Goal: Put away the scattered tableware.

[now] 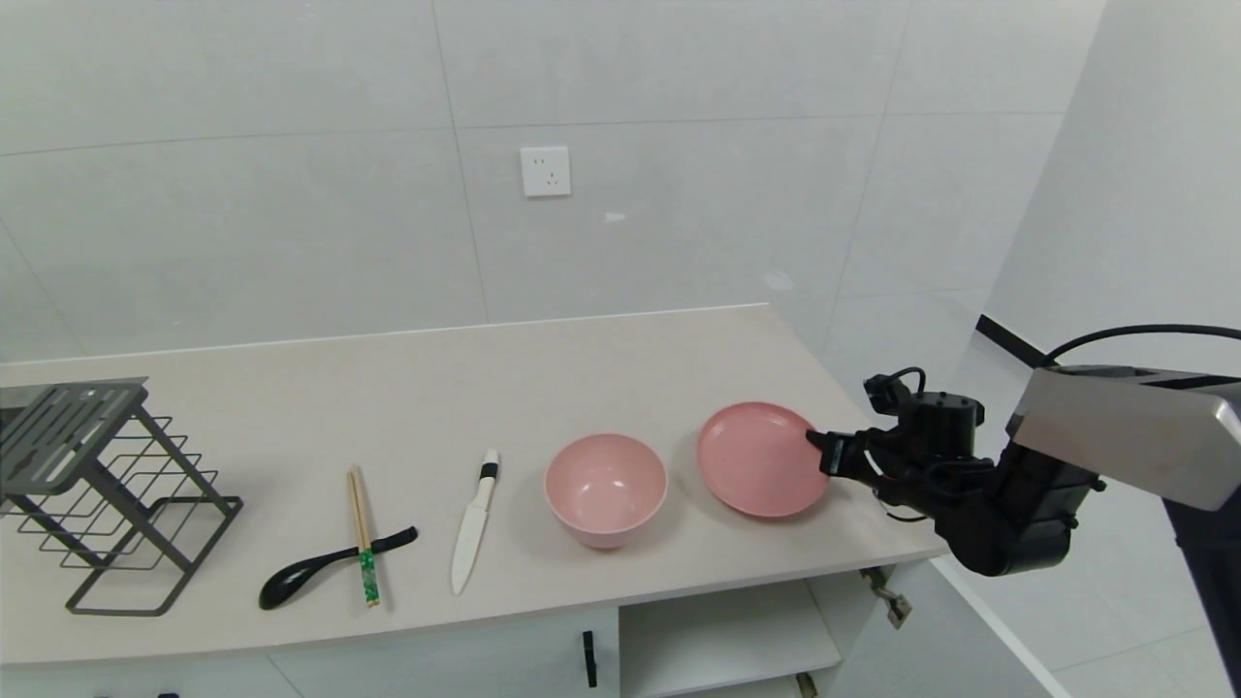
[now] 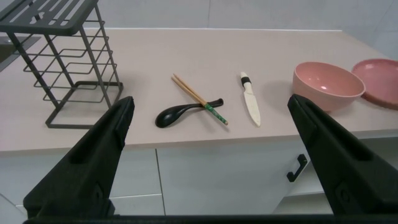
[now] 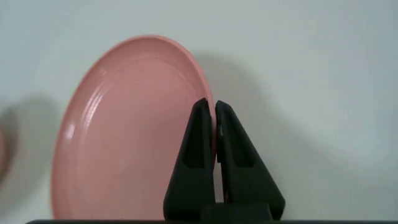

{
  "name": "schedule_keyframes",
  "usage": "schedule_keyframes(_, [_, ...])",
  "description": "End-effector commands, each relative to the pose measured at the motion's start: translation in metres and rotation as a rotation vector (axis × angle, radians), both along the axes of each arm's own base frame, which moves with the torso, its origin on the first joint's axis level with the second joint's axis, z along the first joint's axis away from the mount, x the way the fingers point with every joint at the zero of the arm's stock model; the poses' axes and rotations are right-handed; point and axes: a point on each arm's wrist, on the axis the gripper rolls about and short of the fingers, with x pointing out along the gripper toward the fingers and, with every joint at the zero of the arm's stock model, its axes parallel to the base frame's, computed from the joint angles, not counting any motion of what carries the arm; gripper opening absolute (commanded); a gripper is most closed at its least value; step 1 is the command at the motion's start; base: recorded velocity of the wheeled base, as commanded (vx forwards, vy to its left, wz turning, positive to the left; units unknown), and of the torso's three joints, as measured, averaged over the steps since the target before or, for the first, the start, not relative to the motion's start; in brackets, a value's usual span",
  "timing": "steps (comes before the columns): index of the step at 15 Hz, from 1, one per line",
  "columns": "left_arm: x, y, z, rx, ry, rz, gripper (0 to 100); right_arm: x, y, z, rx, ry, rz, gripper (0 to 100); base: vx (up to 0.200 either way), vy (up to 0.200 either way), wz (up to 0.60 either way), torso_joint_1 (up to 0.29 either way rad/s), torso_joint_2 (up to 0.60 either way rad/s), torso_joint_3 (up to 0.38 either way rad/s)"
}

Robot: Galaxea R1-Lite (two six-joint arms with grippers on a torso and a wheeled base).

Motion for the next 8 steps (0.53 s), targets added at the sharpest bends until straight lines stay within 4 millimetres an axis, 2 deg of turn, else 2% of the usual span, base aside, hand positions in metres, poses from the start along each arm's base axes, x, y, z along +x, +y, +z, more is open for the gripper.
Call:
schedule_keyframes(1, [0.0,0.0,0.0,0.0,0.0,0.001,100,-0.003,0.001,0.006,0.011,-0.028,0.002,0,0.0,0.0,0.0,0.0,0.0,0.0])
schedule_keyframes(3, [0.0,0.0,0.0,-0.001,0.001,0.001,100,-0.012,0.0,0.009,0.04,-0.053,-0.006,0,0.0,0.0,0.0,0.0,0.0,0.0])
schedule_keyframes(6, [0.0,0.0,0.0,0.0,0.001,-0.001,100,-0.028,-0.001,0.031,0.164,-0.121,-0.047,0,0.0,0.0,0.0,0.0,0.0,0.0])
schedule_keyframes(8, [0.0,0.0,0.0,-0.001,0.001,-0.001,100,-0.057,-0.006,0.033,0.207,-0.07,-0.07,0,0.0,0.0,0.0,0.0,0.0,0.0])
